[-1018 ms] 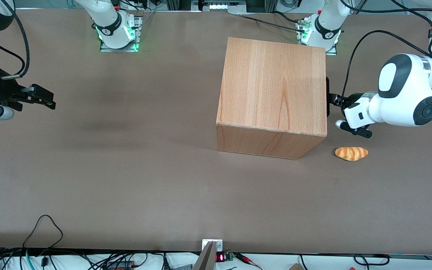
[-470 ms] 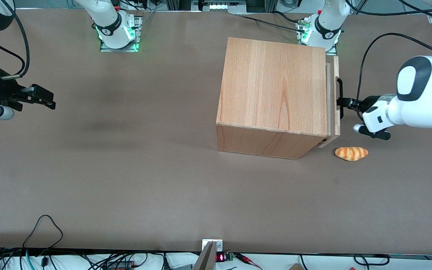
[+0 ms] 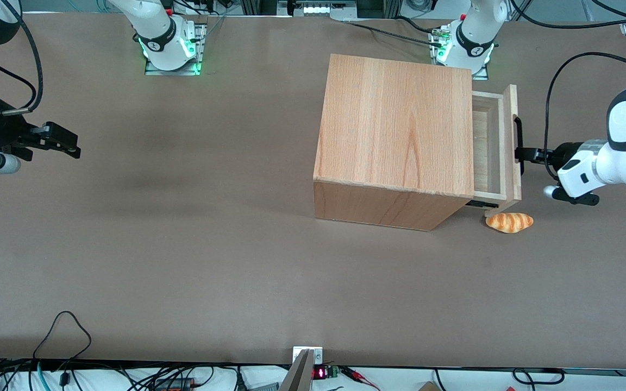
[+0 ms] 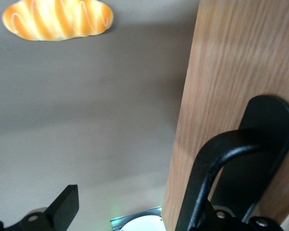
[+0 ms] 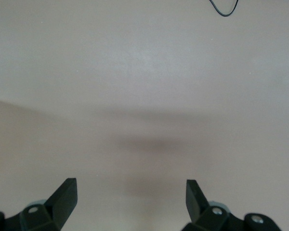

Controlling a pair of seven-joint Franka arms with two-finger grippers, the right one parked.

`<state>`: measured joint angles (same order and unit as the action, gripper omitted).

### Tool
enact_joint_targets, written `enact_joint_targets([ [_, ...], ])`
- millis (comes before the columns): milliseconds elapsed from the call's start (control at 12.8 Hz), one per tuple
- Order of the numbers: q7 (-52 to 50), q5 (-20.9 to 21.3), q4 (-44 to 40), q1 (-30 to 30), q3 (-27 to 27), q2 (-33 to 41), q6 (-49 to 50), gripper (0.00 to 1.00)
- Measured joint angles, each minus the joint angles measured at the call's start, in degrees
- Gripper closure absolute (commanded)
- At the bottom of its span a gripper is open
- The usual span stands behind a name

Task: Open top drawer with left arm
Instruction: 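Pull the handle with the left gripper, sliding the drawer out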

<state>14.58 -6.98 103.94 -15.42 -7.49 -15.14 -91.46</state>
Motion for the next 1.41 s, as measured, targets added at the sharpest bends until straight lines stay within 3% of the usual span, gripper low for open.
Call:
enact_joint_targets([
  [861,0.54,1.37,-6.15,-12.42,0.10,-4.61,-0.14,0.00],
  [1410,1.86,1.13,-6.93,-15.65,-0.98,-5.50,0.36,0.00],
])
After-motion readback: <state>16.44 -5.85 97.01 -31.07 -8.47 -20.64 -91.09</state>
